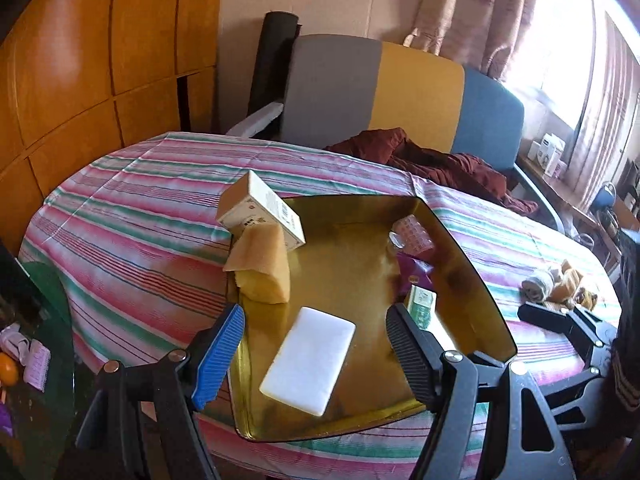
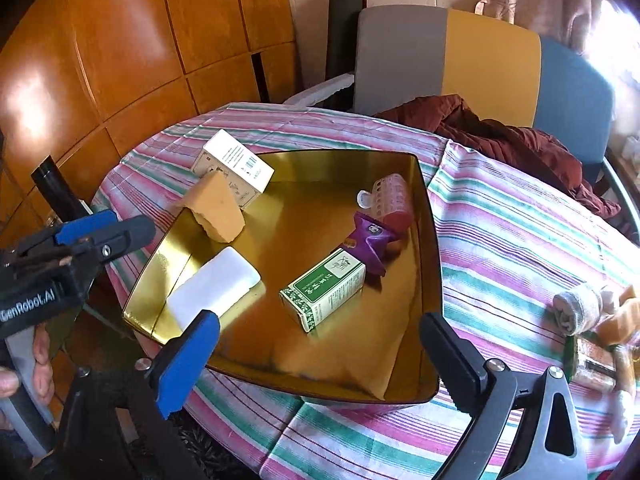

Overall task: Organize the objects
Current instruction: 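Move both tools away from the gold tray toward the remaining items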

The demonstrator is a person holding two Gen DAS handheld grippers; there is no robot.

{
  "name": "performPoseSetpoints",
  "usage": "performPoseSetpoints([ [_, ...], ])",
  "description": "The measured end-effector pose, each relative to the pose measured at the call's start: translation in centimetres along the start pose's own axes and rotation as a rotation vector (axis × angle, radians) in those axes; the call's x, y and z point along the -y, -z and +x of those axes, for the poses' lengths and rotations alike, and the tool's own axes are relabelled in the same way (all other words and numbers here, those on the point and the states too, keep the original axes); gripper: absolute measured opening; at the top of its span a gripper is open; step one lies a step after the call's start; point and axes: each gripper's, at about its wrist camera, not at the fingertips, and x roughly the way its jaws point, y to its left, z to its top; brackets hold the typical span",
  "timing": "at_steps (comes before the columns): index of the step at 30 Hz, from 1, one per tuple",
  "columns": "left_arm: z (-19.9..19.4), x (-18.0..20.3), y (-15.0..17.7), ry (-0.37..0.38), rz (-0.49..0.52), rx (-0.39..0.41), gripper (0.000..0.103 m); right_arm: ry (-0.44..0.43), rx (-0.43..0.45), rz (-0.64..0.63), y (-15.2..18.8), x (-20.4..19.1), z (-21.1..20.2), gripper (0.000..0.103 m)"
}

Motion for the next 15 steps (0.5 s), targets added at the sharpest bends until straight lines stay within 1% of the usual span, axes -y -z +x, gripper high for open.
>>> performPoseSetpoints([
  [4,0.1,1.0,0.1,0.007,0.032,-0.004,0.075,0.017,0.011,0.017,-0.1,0.8,-0.4,0.101],
  [10,0.3,2.4,0.4,0.025,0.074,-0.021,0.075,0.048,0.020,0.069,0.2,3.1,-1.1,0.101],
  [15,0.8,4.0,0.4,0.061,0.111,-0.043,0.075,0.079,0.016,0.132,0.8,5.5,-1.4,0.101],
])
